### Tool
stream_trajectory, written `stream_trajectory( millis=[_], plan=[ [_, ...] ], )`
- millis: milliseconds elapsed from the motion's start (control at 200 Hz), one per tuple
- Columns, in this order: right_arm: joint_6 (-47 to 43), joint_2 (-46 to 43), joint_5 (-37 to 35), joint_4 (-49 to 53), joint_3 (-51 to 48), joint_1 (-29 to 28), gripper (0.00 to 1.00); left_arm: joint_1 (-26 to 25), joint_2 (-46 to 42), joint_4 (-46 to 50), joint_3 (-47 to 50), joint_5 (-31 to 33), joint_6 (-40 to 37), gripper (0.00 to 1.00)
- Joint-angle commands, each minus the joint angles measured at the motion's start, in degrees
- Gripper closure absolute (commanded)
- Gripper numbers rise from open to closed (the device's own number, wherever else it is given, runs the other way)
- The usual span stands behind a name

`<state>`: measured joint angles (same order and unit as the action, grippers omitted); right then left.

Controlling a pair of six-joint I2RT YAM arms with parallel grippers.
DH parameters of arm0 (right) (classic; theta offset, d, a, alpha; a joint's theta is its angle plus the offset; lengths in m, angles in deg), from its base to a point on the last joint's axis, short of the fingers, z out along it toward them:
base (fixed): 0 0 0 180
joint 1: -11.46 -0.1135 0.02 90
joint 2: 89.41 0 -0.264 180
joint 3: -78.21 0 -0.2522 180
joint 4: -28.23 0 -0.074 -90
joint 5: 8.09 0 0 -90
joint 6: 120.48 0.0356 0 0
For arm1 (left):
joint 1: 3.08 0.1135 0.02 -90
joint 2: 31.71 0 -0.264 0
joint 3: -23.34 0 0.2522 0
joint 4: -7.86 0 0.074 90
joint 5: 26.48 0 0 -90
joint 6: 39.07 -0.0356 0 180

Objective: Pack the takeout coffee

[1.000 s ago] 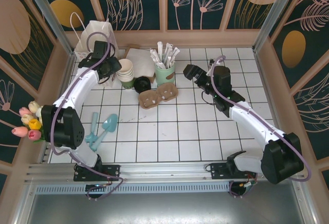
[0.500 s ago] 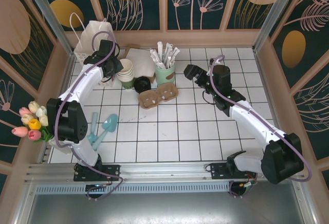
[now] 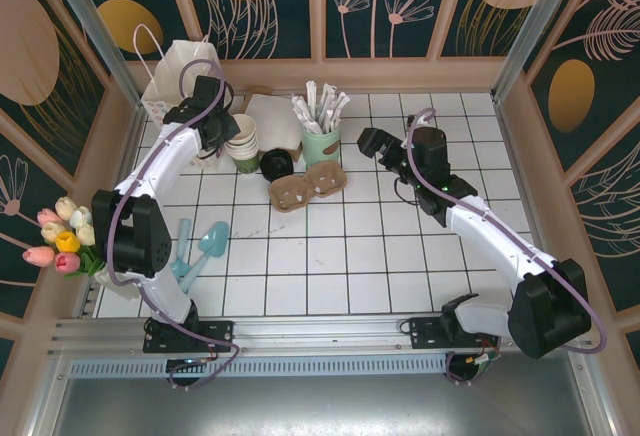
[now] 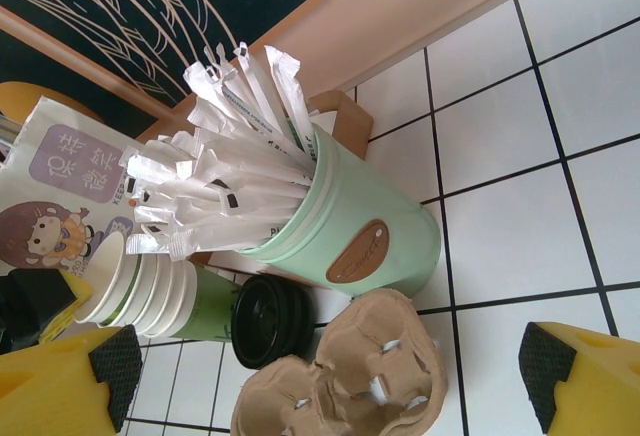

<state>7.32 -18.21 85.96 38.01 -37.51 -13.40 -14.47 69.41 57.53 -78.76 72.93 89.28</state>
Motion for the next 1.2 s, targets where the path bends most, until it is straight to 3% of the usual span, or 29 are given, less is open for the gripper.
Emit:
stream_trajectory(
  millis=[0, 185, 751, 1026, 1196],
  plan=[
    [-0.9, -0.5, -1.3, 0.5, 2.3, -0.6, 0.01, -0.4, 1.0, 1.2, -2.1, -0.4, -0.8, 0.87],
    [-1.0, -0.5, -1.6, 0.8, 2.5, -0.7, 0.01, -0.4, 0.5, 1.2, -2.6, -0.1, -1.0, 1.00],
    [-2.2, -2.3, -4.6, 3.1, 3.4, -1.0, 0.01, -0.4, -4.9, 0.0, -5.0, -2.6, -1.9, 1.00],
    [-2.9, -3.4, -6.5, 3.3, 3.7, -1.0, 0.01, -0.4, -5.2, 5.3, -8.6, 0.7, -3.8, 1.00],
    [-5.1, -5.8, -7.9, 1.8, 2.4, -1.0, 0.01, -0.4, -7.7, 7.8, -11.4, -1.3, -6.7, 1.00]
  ],
)
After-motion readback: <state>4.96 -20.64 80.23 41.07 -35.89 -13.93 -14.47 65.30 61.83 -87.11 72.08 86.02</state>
